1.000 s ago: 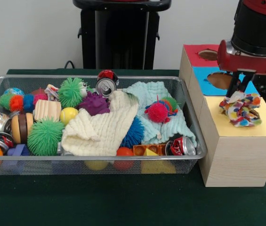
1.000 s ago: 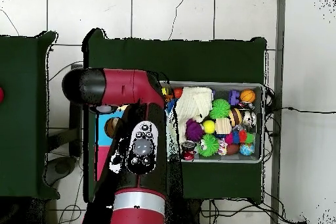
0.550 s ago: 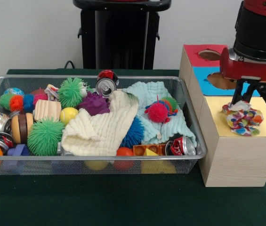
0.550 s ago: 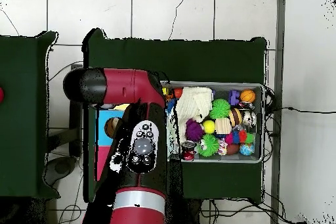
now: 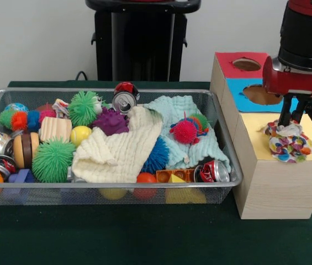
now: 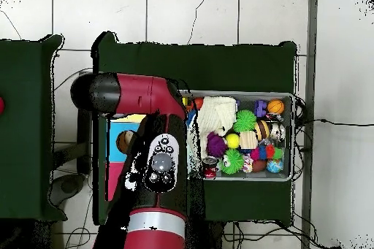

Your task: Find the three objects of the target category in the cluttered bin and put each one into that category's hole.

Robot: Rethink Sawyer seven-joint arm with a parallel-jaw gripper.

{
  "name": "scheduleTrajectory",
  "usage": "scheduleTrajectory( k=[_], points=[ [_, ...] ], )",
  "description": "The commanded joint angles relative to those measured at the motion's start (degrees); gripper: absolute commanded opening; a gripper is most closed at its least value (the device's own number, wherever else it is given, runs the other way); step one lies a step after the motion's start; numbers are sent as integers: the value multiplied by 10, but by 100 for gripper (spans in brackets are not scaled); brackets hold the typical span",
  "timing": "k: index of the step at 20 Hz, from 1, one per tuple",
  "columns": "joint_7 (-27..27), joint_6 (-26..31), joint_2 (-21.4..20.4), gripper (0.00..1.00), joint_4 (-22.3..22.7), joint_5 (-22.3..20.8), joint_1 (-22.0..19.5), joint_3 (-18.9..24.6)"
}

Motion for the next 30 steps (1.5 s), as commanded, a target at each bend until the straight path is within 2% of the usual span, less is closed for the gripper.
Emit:
scheduleTrajectory(
  k=[1, 9, 14, 19, 25, 30],
  points=[
    [119, 15, 16, 0, 23, 34, -21, 43],
    [123, 145, -53, 0, 33, 39, 11, 24],
    [133, 185, -77, 0, 29, 37, 25, 19],
    [125, 196, -92, 0, 41, 38, 28, 22],
    [105, 164, -108, 0, 88, 51, 23, 32],
    [112, 147, -93, 0, 80, 33, 30, 18]
  ],
)
